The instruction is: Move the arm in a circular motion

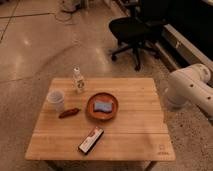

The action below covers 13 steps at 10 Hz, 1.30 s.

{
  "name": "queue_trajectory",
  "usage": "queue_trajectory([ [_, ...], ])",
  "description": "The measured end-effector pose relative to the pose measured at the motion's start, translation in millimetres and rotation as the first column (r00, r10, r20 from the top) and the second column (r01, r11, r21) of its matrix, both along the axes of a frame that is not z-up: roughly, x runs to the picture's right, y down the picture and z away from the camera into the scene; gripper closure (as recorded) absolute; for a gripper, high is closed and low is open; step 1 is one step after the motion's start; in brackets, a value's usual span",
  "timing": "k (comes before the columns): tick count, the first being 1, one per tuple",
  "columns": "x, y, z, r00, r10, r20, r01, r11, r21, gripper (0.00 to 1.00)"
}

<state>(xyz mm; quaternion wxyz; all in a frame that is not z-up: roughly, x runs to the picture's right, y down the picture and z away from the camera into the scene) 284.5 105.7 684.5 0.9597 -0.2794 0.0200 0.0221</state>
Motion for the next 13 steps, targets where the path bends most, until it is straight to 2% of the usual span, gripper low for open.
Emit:
queue_trajectory([
  [3,2,0,1.8,1.0,0.002,0.002,-0.002,1.0,-0.005,0.35],
  [5,-4,-12,29.7,1.0,0.002,0.024,-0.001,0.9992,-0.039,0.35],
  [6,-14,-23,47.2,0.999,-0.001,0.039,0.003,0.9987,-0.051,0.35],
  [7,-39,-38,69.2,0.997,-0.02,0.072,0.025,0.9974,-0.068,0.35],
  [9,-85,-59,90.1,0.989,-0.064,0.134,0.076,0.9939,-0.08,0.35],
  [10,-121,-71,95.9,0.977,-0.105,0.184,0.121,0.9898,-0.075,0.35],
  [12,-170,-77,92.4,0.95,-0.174,0.259,0.195,0.979,-0.059,0.35],
  [13,-209,-72,80.6,0.916,-0.24,0.322,0.266,0.9631,-0.04,0.35],
])
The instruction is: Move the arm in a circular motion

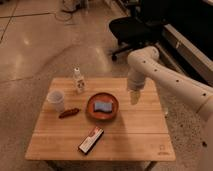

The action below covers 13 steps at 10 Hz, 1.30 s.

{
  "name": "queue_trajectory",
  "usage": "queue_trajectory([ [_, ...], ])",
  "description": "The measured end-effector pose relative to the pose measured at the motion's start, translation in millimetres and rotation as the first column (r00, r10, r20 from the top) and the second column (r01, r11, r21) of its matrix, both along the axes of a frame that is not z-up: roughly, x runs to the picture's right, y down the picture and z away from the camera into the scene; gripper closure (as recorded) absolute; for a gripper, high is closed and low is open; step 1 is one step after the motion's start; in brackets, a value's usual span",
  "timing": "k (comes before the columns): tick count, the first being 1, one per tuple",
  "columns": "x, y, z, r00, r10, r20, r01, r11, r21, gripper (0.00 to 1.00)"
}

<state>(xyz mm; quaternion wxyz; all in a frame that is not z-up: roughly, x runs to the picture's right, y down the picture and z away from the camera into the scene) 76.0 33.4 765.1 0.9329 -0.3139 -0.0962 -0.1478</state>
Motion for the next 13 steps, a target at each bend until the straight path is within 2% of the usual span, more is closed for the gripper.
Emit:
queue_trajectory([
  [1,-23,6,-10.8,0.998,-0.044,0.047,0.044,0.999,0.007,0.35],
  [2,-45,18,-26.1,0.99,-0.097,0.1,0.096,0.9952,0.018,0.35],
  [3,-62,36,-45.0,0.976,-0.151,0.154,0.149,0.9885,0.025,0.35],
  [4,-79,61,-71.7,0.952,-0.212,0.221,0.211,0.9771,0.03,0.35],
  [5,-83,79,-90.1,0.934,-0.243,0.263,0.245,0.9692,0.025,0.35],
  [7,-75,123,-136.7,0.888,-0.296,0.353,0.315,0.949,0.001,0.35],
  [8,-68,135,-149.6,0.878,-0.301,0.373,0.328,0.9448,-0.008,0.35],
  [9,-59,143,-158.6,0.874,-0.297,0.384,0.328,0.9444,-0.017,0.35],
  [10,-27,147,-165.8,0.893,-0.262,0.366,0.297,0.9538,-0.044,0.35],
  [11,2,142,-164.0,0.918,-0.223,0.329,0.256,0.9651,-0.057,0.35],
  [12,33,134,-158.1,0.944,-0.182,0.277,0.207,0.9764,-0.063,0.35],
  [13,72,119,-146.0,0.97,-0.134,0.202,0.148,0.9874,-0.056,0.35],
])
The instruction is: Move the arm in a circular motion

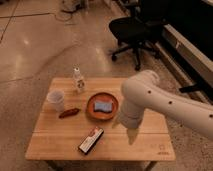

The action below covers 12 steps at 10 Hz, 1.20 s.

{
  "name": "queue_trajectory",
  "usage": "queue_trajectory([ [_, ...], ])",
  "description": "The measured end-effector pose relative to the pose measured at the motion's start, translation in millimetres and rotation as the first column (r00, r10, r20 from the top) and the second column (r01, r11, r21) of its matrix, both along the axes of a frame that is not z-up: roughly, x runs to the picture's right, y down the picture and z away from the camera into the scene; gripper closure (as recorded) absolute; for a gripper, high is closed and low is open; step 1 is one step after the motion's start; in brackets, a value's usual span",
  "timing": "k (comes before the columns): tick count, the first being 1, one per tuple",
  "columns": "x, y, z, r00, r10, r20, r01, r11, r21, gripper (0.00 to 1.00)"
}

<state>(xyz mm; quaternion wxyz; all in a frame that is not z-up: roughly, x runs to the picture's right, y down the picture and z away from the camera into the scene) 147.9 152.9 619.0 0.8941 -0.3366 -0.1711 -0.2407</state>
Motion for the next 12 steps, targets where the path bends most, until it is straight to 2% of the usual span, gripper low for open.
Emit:
queue_trajectory([
  [1,48,-25,21.5,0.992,0.071,-0.101,-0.066,0.9967,0.046,0.35],
  [2,80,-48,43.4,0.976,0.131,-0.172,-0.116,0.989,0.091,0.35],
  [3,100,-63,61.9,0.961,0.17,-0.217,-0.147,0.9818,0.121,0.35],
  [4,118,-88,93.0,0.938,0.221,-0.268,-0.181,0.9696,0.165,0.35],
  [5,118,-103,111.8,0.929,0.241,-0.281,-0.195,0.9636,0.183,0.35],
  [6,113,-114,125.4,0.926,0.249,-0.285,-0.198,0.9602,0.197,0.35],
  [7,85,-130,144.8,0.933,0.245,-0.264,-0.192,0.9588,0.209,0.35],
  [9,30,-143,160.3,0.956,0.201,-0.214,-0.156,0.965,0.211,0.35],
  [10,-13,-147,165.4,0.972,0.157,-0.173,-0.119,0.9706,0.209,0.35],
  [11,-46,-147,165.0,0.984,0.115,-0.138,-0.084,0.9742,0.209,0.35],
  [12,-68,-145,163.1,0.99,0.082,-0.116,-0.057,0.976,0.21,0.35],
])
